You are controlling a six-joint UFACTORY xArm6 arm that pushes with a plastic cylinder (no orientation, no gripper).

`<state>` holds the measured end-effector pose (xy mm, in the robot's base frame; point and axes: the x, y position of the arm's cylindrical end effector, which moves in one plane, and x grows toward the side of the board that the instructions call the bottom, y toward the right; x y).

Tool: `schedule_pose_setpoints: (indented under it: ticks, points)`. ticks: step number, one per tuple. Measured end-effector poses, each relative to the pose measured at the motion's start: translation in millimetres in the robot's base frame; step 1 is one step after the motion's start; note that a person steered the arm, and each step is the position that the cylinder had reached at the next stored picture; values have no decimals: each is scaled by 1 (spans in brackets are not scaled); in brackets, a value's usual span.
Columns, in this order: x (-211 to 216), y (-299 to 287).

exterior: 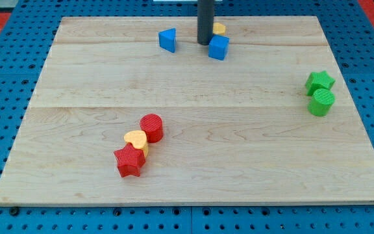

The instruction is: Move the yellow hexagon towards the top left side of the board

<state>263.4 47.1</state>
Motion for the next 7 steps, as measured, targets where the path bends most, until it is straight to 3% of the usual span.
schedule_pose_setpoints:
  ticks: [1, 2, 4, 6, 7]
  points:
    - [-18, 9]
    - [-8, 71]
    - [-26, 128]
    - [-45, -30]
    - [-47, 20]
